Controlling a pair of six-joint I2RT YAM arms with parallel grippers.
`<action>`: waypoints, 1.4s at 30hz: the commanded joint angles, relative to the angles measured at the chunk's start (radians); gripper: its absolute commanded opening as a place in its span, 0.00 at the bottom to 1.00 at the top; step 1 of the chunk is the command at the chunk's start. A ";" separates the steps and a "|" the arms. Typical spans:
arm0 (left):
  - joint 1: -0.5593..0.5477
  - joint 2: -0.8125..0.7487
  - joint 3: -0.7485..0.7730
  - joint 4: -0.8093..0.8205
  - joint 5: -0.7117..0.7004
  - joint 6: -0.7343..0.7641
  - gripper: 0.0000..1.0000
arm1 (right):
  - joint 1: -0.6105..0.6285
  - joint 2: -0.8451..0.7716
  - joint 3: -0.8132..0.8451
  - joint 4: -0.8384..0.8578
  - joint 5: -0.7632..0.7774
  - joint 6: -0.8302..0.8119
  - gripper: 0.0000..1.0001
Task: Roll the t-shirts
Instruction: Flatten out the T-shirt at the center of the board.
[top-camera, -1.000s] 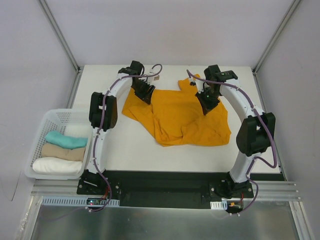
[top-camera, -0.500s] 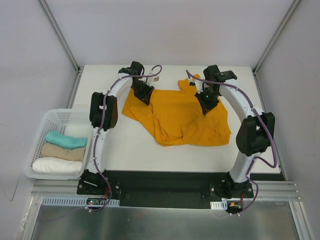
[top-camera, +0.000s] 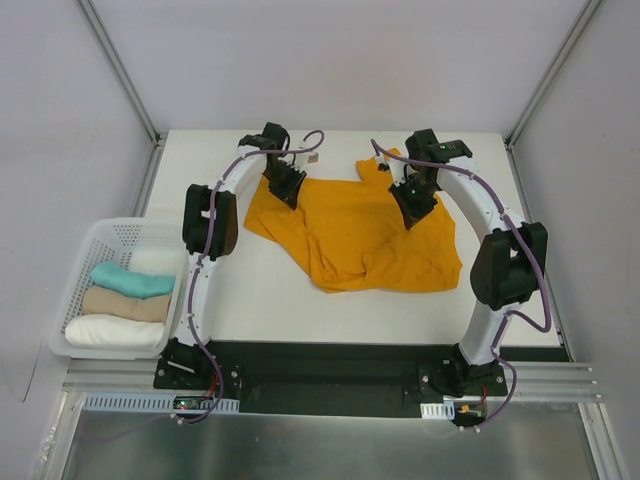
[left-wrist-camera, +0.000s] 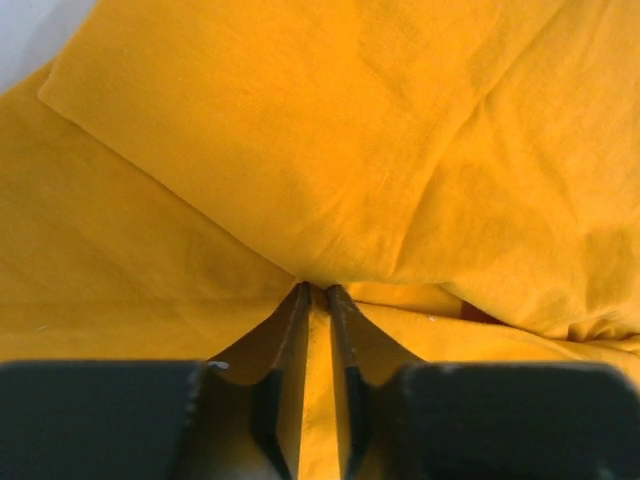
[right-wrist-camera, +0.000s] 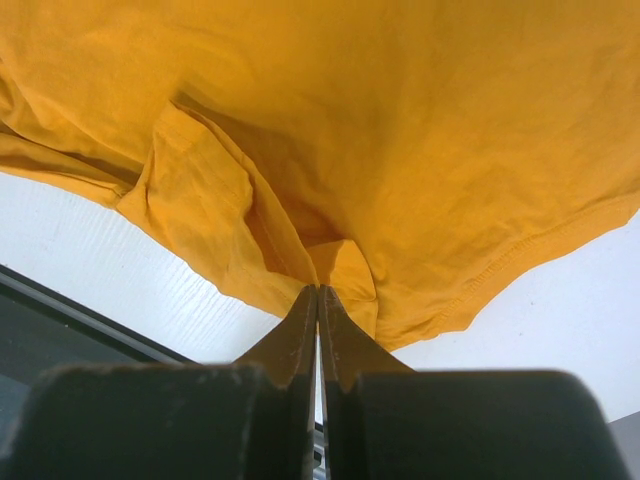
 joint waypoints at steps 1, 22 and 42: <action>-0.002 0.007 0.043 -0.038 -0.012 -0.002 0.04 | 0.007 0.004 0.047 -0.029 0.019 0.010 0.01; 0.085 -0.499 -0.137 -0.048 -0.195 -0.033 0.00 | -0.185 0.043 0.318 0.045 0.133 -0.002 0.01; 0.103 -0.787 0.171 -0.077 -0.230 -0.108 0.00 | -0.285 -0.344 0.393 0.275 0.064 -0.052 0.01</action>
